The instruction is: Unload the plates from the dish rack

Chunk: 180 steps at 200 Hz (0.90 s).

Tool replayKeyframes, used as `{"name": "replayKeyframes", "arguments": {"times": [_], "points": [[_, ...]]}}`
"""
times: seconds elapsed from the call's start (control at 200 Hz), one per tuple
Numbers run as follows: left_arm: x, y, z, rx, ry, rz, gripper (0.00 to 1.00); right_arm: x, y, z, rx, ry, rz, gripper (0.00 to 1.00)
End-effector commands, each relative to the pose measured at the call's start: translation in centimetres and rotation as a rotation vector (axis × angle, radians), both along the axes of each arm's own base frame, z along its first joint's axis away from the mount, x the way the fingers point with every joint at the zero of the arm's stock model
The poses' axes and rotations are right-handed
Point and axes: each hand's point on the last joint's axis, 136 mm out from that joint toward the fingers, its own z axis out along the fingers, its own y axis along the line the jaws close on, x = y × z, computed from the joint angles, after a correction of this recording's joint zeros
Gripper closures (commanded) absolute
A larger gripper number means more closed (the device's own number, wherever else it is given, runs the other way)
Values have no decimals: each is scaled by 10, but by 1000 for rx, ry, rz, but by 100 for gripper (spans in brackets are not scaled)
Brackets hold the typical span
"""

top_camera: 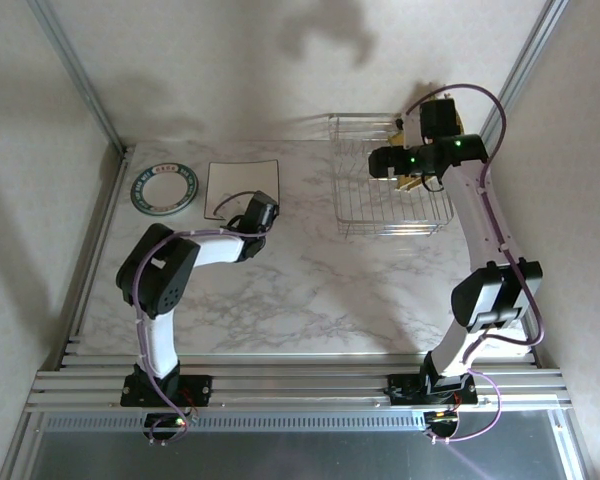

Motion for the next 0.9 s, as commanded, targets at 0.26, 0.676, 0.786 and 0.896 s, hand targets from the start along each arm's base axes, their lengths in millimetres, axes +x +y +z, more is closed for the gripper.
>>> {"name": "replayKeyframes", "arguments": {"times": [0.26,0.676,0.786,0.896], "points": [[22,3,127,598,159,-651,0,52,-74,11,-131,-34,-216,1],[39,105,107,560,384,-717,0,132,-125,1,-230,-95,-333,1],[42,114,102,557,391,-707,0,142,-133,-5,-246,-111,-355,1],[47,115,94,546,393,-710,0,147,-138,-20,-253,-95,-369,2]]}}
